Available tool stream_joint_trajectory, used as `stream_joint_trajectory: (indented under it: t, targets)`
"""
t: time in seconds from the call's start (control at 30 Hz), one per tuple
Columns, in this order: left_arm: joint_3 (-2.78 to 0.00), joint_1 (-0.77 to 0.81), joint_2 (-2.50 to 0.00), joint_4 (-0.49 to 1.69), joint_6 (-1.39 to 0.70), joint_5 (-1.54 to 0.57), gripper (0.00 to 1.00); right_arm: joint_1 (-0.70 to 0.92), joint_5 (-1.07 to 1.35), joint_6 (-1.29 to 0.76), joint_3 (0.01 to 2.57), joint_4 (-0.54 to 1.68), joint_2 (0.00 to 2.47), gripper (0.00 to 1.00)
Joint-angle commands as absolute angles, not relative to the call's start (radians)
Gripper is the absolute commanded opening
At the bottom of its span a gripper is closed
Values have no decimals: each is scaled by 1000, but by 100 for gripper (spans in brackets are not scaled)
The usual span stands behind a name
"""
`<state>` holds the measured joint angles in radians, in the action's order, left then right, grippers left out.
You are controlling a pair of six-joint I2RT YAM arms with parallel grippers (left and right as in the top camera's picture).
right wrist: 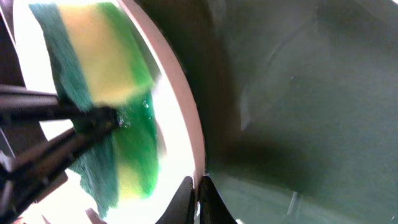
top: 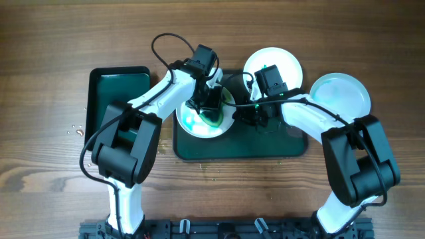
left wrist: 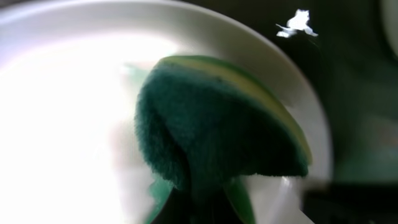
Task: Clean dirty plates on tray and stack at the side
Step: 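Continue scrubbing the plate with the left gripper's sponge, right gripper holding rim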
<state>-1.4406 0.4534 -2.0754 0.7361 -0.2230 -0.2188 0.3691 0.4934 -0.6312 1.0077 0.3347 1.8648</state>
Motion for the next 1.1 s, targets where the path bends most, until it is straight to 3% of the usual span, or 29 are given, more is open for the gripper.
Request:
stream_joint_trajectory:
  t: [0.0,0.17,0.4,0.77,0.97,1.07]
  targets:
    - [-1486,434,-2087,801,-354,152,4,374,469,-636,992,342,1880,4]
    - [-1547,437,-2087,971,-490,320,4,374,469,-636,992,340,1880,4]
    - [-1542,444,-2087,1018,-501,35,4,374,469,-636,992,341,1880,4]
    - [-1507,542,-2093,904,-449,-231,4,374,472,-635,992,341,1880,4]
    - [-1507,522,-2093,812,-462,-211,4,374,472,-631,992,342,1880,4]
    - [-1507,495,-2093,790,-505,-105,4,373,472,-631,992,342,1880,4]
